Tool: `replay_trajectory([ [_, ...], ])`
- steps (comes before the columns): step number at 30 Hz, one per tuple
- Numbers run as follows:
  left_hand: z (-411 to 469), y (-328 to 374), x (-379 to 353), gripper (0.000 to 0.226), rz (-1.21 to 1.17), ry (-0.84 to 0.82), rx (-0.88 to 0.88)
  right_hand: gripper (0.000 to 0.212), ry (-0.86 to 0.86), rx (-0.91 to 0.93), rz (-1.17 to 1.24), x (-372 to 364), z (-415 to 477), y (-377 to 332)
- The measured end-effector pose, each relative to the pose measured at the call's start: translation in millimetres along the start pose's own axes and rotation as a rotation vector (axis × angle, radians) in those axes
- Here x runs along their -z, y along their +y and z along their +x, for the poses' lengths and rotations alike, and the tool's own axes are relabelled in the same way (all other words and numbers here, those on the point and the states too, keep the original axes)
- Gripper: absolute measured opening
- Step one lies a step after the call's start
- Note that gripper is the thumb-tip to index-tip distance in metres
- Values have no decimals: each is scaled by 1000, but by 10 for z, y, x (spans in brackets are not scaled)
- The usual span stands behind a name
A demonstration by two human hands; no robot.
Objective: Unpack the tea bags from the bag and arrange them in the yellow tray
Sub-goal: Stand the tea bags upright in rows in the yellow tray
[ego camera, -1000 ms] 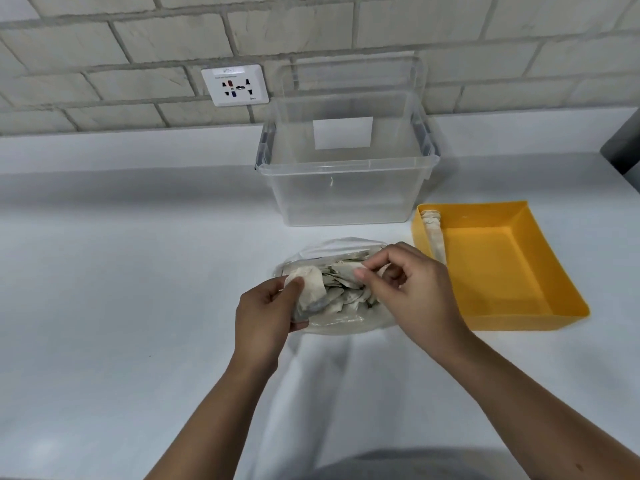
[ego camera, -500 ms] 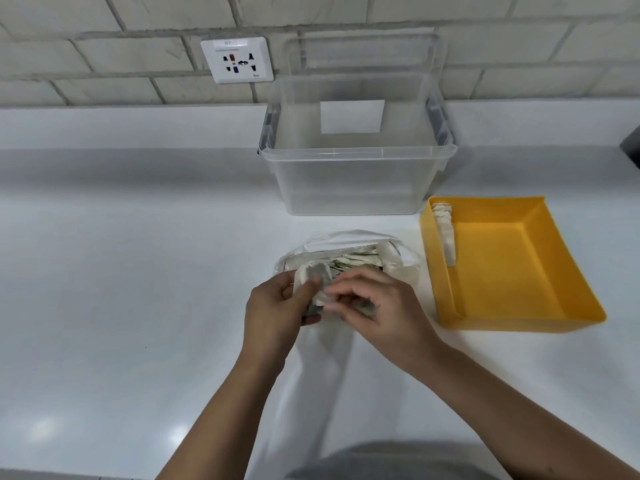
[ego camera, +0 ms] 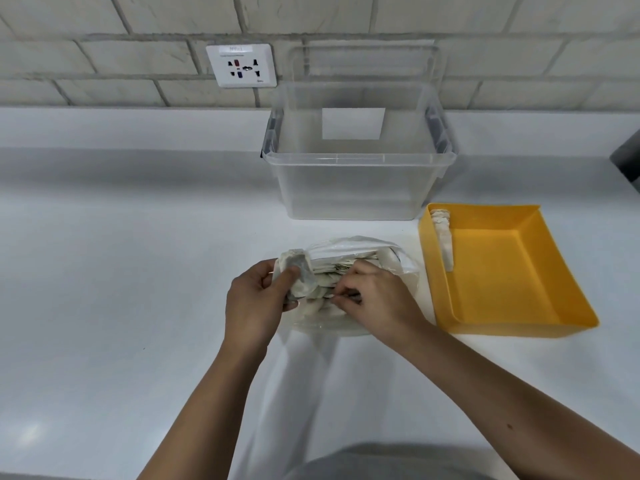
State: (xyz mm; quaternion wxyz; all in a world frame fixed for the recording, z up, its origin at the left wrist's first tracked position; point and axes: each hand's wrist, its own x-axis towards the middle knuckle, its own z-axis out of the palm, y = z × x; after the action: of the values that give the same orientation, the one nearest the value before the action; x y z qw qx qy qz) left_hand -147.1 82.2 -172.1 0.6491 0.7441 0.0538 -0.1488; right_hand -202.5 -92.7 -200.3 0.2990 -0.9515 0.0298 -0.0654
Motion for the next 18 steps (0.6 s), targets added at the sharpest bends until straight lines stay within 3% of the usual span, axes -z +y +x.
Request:
replay_trajectory([
  [5,-62,49,31,10,-39,-28,24,11,367,-37,238,403,-105,-149],
  [8,-145,95,-60,12,-76,-103,55,11,549,85,243,630,-134,-310],
  [12,-264,172,-244,16,-180,-242,100,8,400,216,139,558,-246,-288],
  [16,-353,207,-389,19,-218,-298,109,22,300,142,227,539,-425,-156],
  [18,-409,206,-457,18,-201,-332,91,17,317,107,259,619,-462,-90],
])
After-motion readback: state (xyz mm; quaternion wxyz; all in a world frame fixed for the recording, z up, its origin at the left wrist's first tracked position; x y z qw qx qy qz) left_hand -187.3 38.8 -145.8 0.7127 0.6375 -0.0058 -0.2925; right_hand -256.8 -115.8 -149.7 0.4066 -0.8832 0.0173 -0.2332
